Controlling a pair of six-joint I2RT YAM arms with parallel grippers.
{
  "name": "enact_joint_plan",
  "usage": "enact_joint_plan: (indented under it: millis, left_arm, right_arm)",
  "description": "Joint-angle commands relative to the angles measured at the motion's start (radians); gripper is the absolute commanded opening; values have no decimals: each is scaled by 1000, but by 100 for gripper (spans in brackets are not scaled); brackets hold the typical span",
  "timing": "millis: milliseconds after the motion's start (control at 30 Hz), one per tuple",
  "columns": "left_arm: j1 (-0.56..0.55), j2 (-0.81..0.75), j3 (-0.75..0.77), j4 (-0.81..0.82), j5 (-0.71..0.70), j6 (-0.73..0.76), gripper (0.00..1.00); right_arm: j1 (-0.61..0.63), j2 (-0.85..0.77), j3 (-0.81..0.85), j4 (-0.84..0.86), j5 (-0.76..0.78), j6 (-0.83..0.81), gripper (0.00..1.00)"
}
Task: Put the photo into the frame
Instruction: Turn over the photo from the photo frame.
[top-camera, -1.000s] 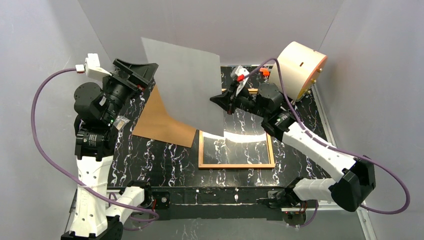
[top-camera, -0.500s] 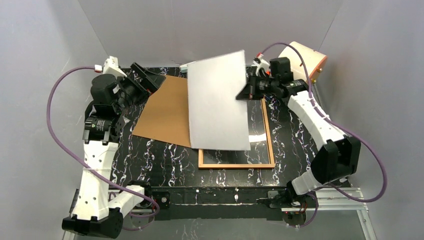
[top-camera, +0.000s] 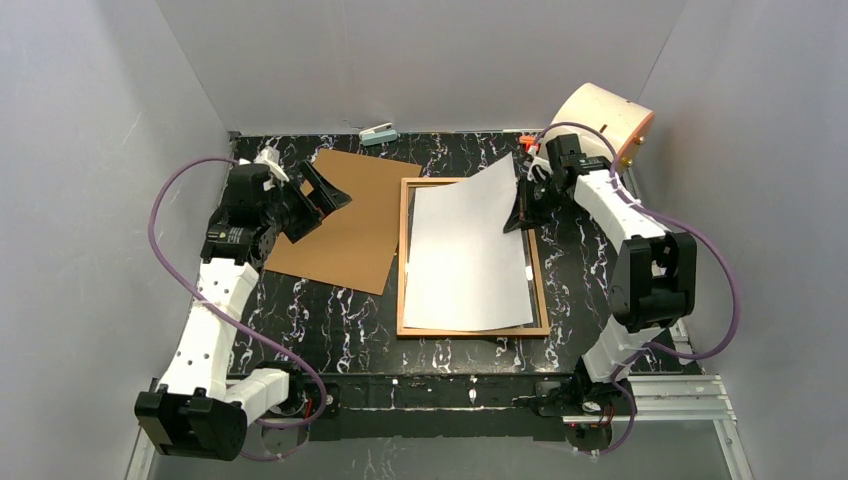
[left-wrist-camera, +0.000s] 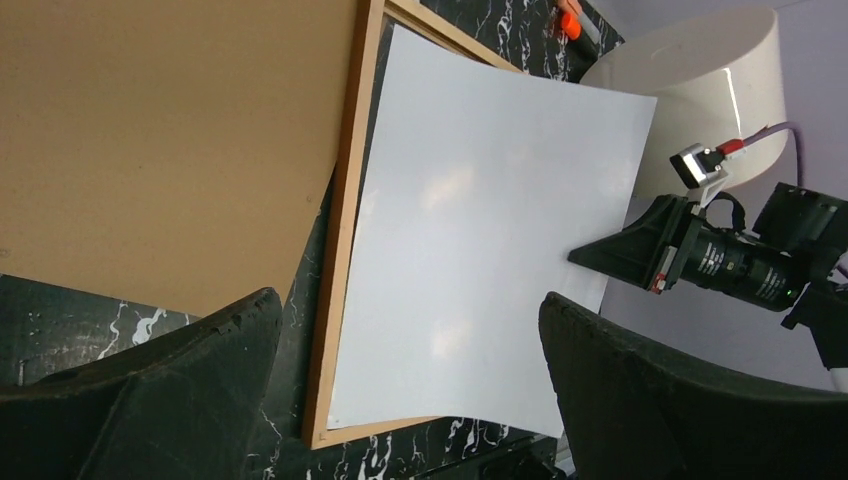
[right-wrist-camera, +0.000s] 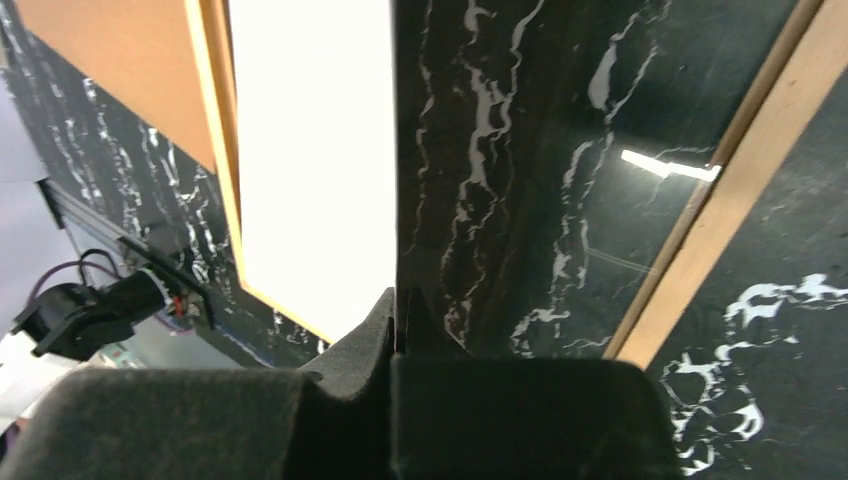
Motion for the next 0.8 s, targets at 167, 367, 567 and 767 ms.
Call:
enact_joint_plan:
  millis: [167,367,567,767]
  left_arm:
    - [-4,58,-99,87,78,11,98]
    - [-20,95,-136,123,92,1,98]
    - [-35,106,-170,146,93,-13,98]
    - [-48,114,-187,162,90,-23,98]
  right_arm:
    - [-1,89,99,-22,90,-102,1]
    - [0,115,102,68,51,-107,1]
    - [0,161,133,48,47,-127,1]
    - [0,165,101,53,20,-116,7]
